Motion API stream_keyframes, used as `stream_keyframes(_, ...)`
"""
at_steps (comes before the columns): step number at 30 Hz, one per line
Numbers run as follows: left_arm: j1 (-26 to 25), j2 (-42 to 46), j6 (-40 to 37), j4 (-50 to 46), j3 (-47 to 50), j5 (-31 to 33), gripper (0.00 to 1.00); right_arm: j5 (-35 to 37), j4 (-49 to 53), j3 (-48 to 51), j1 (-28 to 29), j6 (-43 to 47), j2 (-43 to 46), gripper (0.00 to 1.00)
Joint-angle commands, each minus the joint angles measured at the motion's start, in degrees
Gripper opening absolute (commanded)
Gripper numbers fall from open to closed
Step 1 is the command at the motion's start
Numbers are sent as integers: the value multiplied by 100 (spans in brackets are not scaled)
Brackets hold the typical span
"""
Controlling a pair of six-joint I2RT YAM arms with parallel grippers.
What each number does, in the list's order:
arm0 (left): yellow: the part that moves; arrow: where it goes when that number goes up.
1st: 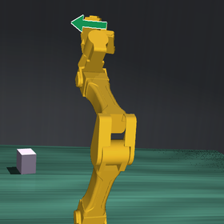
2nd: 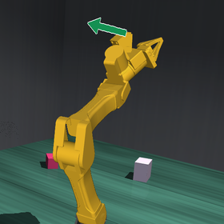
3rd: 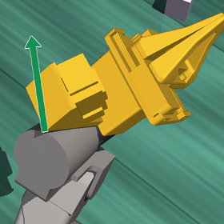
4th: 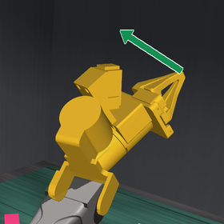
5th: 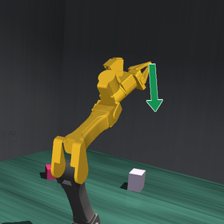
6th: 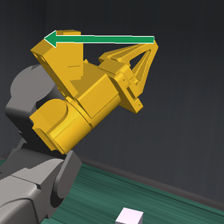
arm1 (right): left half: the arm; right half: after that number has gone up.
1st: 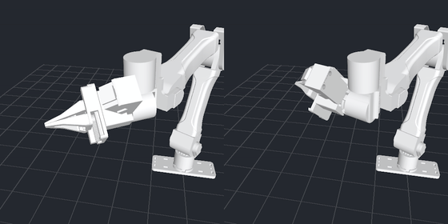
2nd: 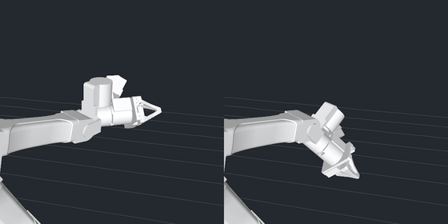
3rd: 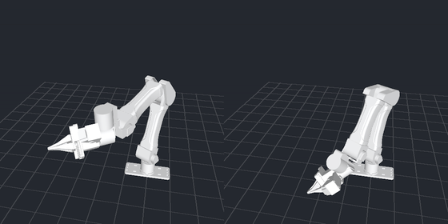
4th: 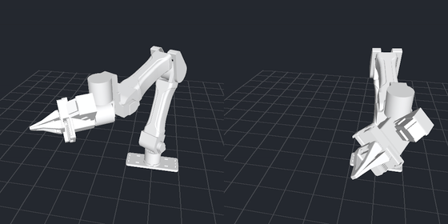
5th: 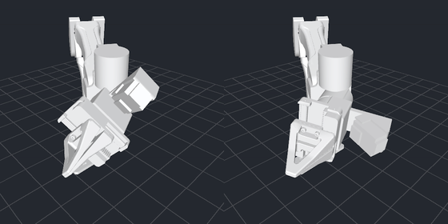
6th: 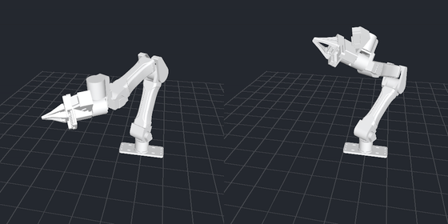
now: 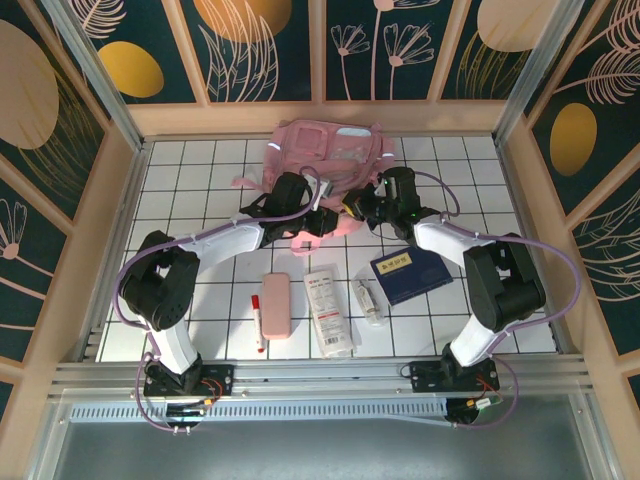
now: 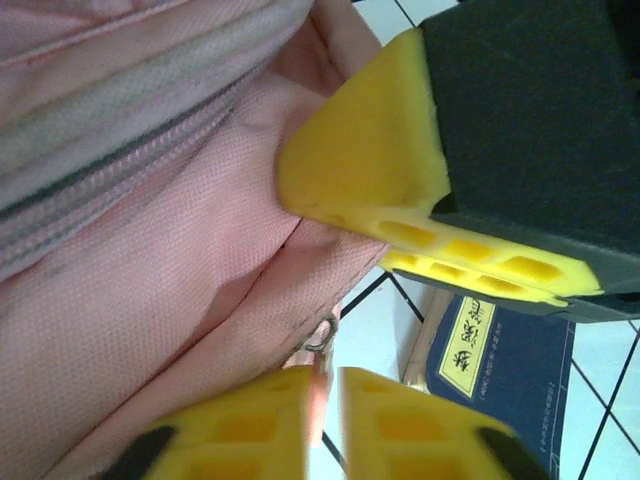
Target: Pack books, pencil case, and school supplies into a backpack
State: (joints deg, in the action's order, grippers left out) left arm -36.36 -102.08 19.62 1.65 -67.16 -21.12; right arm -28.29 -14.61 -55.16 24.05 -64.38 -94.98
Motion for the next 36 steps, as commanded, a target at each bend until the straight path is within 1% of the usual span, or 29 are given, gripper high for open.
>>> stream_keyframes(1,32,-82,116,396,-64,-249,39,-157,-88,-228,101,136,296,0)
stream_keyframes(3,32,-136,223,531,-1,-367,40,-175,-119,-221,100,114,287,0)
stream_keyframes(13,30,-312,600,711,206,-114,40,-228,-272,-163,123,-25,305,0)
stream_keyframes(18,31,-149,856,988,573,3,39,-282,-409,-147,124,-149,303,0)
stream_keyframes(23,12,37,984,1151,909,26,38,-264,-323,-223,124,-143,293,0)
stream_keyframes(27,15,9,1008,1237,972,3,41,-325,-425,-233,178,-236,296,0)
stream_keyframes(30,14,-114,1057,1296,875,11,45,-302,-431,-283,257,-266,298,0)
stream_keyframes(32,13,-217,1122,1338,785,45,45,-274,-420,-329,321,-299,296,0)
stream_keyframes(34,14,-323,1141,1329,677,117,41,-240,-414,-346,373,-328,316,0)
stream_keyframes(36,17,-423,1132,1136,545,395,30,-175,-374,-364,422,-356,346,0)
